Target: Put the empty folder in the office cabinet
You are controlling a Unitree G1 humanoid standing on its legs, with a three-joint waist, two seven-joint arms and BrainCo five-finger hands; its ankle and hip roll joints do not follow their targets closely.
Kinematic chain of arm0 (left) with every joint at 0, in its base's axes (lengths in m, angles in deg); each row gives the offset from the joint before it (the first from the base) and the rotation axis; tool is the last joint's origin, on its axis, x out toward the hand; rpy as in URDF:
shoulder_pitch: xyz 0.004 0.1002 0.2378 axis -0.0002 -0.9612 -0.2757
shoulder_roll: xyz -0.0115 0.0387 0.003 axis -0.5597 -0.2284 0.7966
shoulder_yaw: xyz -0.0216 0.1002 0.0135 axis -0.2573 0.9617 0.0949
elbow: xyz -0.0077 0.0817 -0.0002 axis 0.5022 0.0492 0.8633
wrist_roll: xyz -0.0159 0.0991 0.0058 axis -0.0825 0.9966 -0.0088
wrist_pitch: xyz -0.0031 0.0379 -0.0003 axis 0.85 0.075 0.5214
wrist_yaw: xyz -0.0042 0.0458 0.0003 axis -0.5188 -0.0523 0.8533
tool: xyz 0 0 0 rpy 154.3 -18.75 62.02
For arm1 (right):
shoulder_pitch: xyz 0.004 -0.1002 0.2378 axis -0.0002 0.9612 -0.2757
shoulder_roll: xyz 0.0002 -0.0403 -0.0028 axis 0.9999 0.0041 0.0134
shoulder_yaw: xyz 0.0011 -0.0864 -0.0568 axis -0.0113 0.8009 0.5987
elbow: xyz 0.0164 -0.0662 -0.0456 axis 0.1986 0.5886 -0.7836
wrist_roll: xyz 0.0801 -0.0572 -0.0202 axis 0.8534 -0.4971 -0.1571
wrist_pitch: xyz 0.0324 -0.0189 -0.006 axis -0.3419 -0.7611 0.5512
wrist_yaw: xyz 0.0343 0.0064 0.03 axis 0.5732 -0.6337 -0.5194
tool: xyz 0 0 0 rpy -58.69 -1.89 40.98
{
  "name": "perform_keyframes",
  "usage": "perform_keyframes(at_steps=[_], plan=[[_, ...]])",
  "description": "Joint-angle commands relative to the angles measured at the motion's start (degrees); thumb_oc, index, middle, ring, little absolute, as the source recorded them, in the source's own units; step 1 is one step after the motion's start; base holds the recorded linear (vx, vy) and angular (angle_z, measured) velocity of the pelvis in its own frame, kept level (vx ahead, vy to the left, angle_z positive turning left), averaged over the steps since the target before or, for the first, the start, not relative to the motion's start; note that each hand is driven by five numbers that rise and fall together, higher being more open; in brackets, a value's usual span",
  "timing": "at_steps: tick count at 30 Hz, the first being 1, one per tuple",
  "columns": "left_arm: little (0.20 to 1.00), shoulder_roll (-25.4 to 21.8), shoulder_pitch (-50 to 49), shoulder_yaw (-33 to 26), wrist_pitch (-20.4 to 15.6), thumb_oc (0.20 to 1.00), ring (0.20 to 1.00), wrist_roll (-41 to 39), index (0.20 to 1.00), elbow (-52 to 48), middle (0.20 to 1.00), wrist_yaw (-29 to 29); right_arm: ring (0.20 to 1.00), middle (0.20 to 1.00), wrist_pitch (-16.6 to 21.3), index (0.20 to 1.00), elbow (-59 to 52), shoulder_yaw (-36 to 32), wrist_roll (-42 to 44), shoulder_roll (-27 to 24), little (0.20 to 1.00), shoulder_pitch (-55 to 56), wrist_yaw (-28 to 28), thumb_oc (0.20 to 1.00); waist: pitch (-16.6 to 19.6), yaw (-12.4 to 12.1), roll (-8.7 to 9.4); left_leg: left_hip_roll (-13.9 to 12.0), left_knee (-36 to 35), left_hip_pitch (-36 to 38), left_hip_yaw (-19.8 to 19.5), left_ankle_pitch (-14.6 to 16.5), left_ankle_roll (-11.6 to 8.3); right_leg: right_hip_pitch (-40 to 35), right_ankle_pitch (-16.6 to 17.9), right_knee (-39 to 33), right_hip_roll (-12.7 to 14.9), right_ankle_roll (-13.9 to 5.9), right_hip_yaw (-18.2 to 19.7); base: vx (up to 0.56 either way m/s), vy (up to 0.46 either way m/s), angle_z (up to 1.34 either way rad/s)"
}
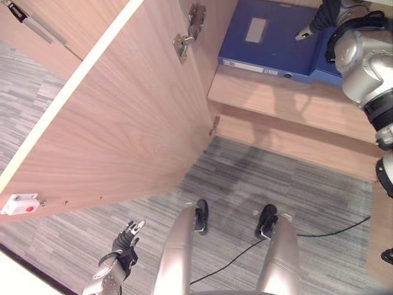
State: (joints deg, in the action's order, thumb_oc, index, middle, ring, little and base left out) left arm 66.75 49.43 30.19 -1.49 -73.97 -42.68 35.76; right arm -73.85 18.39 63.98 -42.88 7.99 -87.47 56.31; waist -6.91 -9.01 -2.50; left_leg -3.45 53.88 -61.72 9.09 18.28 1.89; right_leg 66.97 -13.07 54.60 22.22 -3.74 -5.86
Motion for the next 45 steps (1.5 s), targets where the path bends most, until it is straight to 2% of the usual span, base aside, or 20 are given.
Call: perform_keyframes(at_steps=[1,5,8,10,13,19,28,30,35,43,44,45], plan=[[1.000,-3.5,0.3,0.5,-2.5,1.000,1.000,1.0,1.000,0.2,1.000,-0.7,1.000,1.000,0.2,1.000,4.7,5.2,-6.5,1.8,1.000,-9.5,0.1,1.000,-1.8,-0.3,0.74,-3.9,-3.6,-0.1,-3.8,-0.5,-4.25,-4.0,2.4,-5.1,3.4,-2.74,-0.6,0.00,0.000,0.00],[1.000,-3.9,0.9,1.5,-2.9,1.000,1.000,0.6,1.000,0.6,1.000,-0.9,1.000,1.000,0.5,1.000,12.0,7.7,-6.1,4.7,1.000,-10.5,0.0,1.000,-1.6,-0.7,1.17,-3.7,-3.8,-0.5,-4.1,-0.9,-4.39,-3.9,2.5,-5.2,3.5,-2.70,-0.9,0.00,-0.007,0.03],[1.000,-4.7,1.4,3.1,-3.2,1.000,1.000,0.0,1.000,0.4,1.000,-0.5,1.000,1.000,2.7,1.000,19.6,6.8,2.8,5.8,1.000,-10.2,-0.1,1.000,-1.6,-1.4,1.66,-3.6,-4.0,-0.9,-4.4,-1.3,-4.41,-4.0,2.7,-5.4,3.5,-2.75,-1.4,0.00,-0.009,0.03],[1.000,-4.9,1.5,4.2,-3.2,1.000,1.000,-0.3,1.000,0.1,1.000,-0.2,1.000,1.000,4.2,1.000,23.1,5.6,9.3,5.0,1.000,-9.4,-0.7,1.000,-1.8,-1.9,1.74,-3.5,-3.9,-1.4,-4.5,-1.5,-4.29,-3.8,2.7,-5.2,3.7,-2.71,-1.6,0.00,0.000,0.00],[1.000,-5.0,1.5,4.7,-3.2,1.000,1.000,-0.8,1.000,0.0,1.000,0.1,1.000,1.000,5.0,1.000,26.9,4.0,14.4,3.7,1.000,-7.7,-1.6,1.000,-2.2,-2.6,1.72,-3.2,-3.2,-2.3,-4.6,-1.3,-4.07,-3.2,2.5,-4.6,4.0,-2.67,-1.7,0.00,0.001,0.07],[1.000,-4.3,2.3,5.2,-2.9,1.000,1.000,-1.2,1.000,1.4,1.000,-0.2,1.000,1.000,5.0,1.000,30.8,2.8,16.4,1.6,1.000,-5.6,-2.6,1.000,-2.6,-3.0,1.63,-3.0,-2.2,-3.9,-4.7,-1.2,-3.77,-1.6,2.0,-3.4,4.3,-2.42,-1.3,0.00,0.002,0.02],[1.000,-3.3,2.9,5.1,-2.1,1.000,1.000,-1.5,1.000,2.1,1.000,-0.4,1.000,1.000,3.4,1.000,34.0,5.7,7.2,1.4,1.000,-2.4,-4.7,1.000,-2.8,-2.5,1.71,-3.2,-1.7,-4.7,-4.6,-1.0,-3.54,-0.3,2.1,-3.1,4.0,-2.09,-0.9,0.00,0.000,0.00],[1.000,-2.8,3.3,5.1,-1.9,1.000,1.000,-1.5,1.000,1.8,1.000,-0.6,1.000,1.000,2.2,1.000,35.0,7.5,0.0,2.0,1.000,-1.2,-4.9,1.000,-2.8,-2.5,1.67,-3.0,-1.6,-4.9,-4.6,-0.9,-3.48,0.0,2.0,-3.0,3.9,-2.03,-0.7,0.00,0.000,0.00],[1.000,-2.2,4.2,4.5,-2.1,1.000,1.000,-1.3,1.000,1.1,1.000,-1.4,1.000,1.000,0.5,1.000,35.3,8.8,-8.8,2.0,1.000,1.7,-5.3,1.000,-2.8,-2.5,1.63,-2.7,-1.3,-5.4,-4.7,-0.7,-3.43,0.4,1.9,-2.8,4.1,-1.90,-0.3,0.00,0.000,0.00],[1.000,-1.6,5.0,3.6,-1.8,1.000,1.000,-1.1,1.000,1.1,1.000,-1.6,1.000,1.000,-0.4,1.000,36.5,6.6,-8.9,1.1,1.000,4.6,-7.6,1.000,-2.6,-2.6,1.77,-2.3,-1.2,-5.9,-4.8,-0.8,-3.33,0.7,1.5,-2.2,4.3,-1.52,0.1,0.00,-0.002,0.01],[1.000,-1.6,4.9,3.7,-1.5,1.000,1.000,-0.9,1.000,0.9,1.000,-1.3,1.000,1.000,-0.3,1.000,37.0,6.5,-8.8,0.5,1.000,5.1,-8.3,1.000,-2.6,-2.6,1.82,-2.1,-1.3,-5.9,-4.8,-0.9,-3.33,0.9,1.5,-2.1,4.4,-1.46,0.2,0.00,-0.012,0.05],[1.000,-1.7,5.6,3.3,-1.1,1.000,1.000,-1.5,1.000,2.2,1.000,-1.4,1.000,1.000,-0.1,1.000,38.0,7.3,-10.2,-3.3,1.000,3.8,-9.5,1.000,-2.5,-1.8,2.34,-2.1,-1.5,-6.1,-4.7,-1.0,-3.36,1.2,1.6,-2.1,4.4,-1.33,0.2,0.00,-0.012,0.05]])
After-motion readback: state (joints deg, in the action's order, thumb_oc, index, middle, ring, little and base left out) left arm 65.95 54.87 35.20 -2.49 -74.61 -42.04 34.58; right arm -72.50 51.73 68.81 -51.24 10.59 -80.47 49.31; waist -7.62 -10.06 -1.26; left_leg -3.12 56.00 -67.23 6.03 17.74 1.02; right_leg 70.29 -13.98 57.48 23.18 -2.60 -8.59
